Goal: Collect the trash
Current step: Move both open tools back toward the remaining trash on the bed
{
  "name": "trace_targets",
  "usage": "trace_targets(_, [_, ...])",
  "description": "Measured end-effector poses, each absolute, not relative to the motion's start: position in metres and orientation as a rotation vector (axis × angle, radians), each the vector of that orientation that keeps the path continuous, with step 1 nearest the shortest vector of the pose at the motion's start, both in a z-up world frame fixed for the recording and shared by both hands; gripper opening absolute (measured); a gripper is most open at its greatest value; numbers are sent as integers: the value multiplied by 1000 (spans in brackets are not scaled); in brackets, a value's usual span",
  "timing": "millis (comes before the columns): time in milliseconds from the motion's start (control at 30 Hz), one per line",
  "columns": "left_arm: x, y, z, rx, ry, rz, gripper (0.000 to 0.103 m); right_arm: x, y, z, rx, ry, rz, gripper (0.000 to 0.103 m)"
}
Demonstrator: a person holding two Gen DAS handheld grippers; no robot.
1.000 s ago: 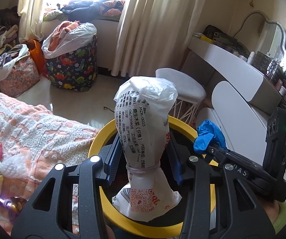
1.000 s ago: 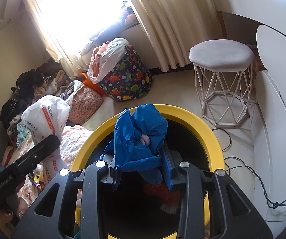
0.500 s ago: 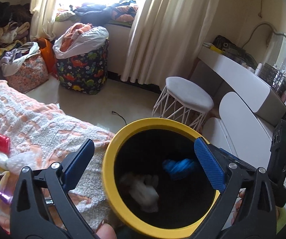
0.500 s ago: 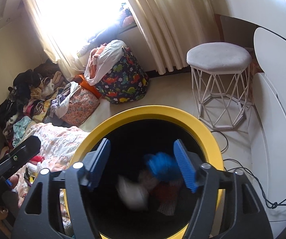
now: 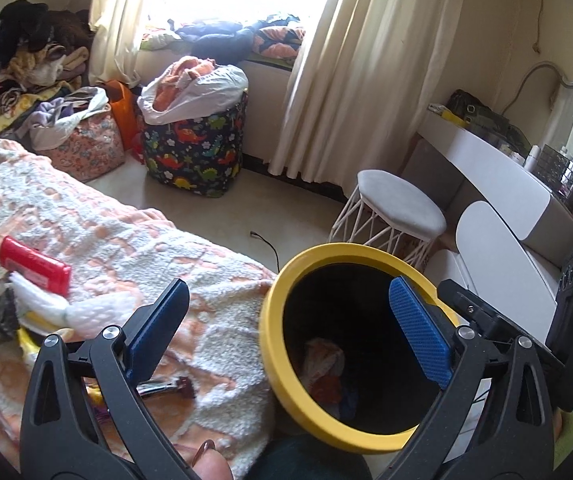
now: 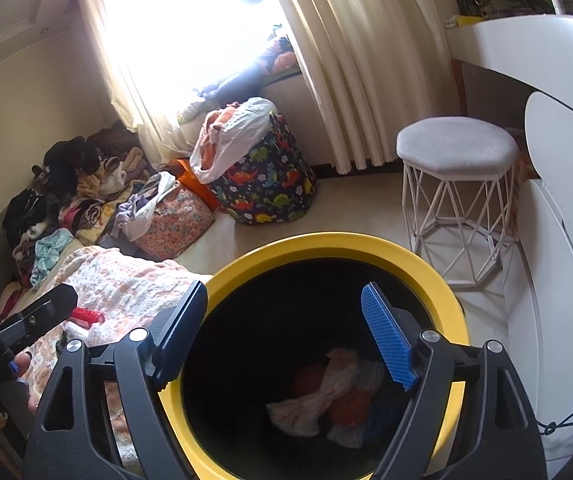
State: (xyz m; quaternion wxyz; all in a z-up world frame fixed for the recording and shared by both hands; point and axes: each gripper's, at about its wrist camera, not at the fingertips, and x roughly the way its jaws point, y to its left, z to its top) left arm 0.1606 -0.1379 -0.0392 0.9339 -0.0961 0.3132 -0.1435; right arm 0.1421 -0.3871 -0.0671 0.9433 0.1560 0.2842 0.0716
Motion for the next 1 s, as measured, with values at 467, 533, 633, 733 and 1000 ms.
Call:
trace_targets(467, [143,-105,-28,-238,599,-231,92,127,-360,-52,269,527,200,82])
trace_targets(533, [141,-101,-28,-242,596,-225,92,125,-355,-50,259,524,211,83])
trace_targets(633, [138,-95,-27,-249,590,-215,92,123,-347,-47,254,524,227,83])
trace_targets(733, [134,-88,-26,-261,588,-204,92,120,-337,-45,236,520,247,83])
trace_targets(1000, [127,-70,-22,-281,575,-181,92,114,-317,-44,197,522,287,84])
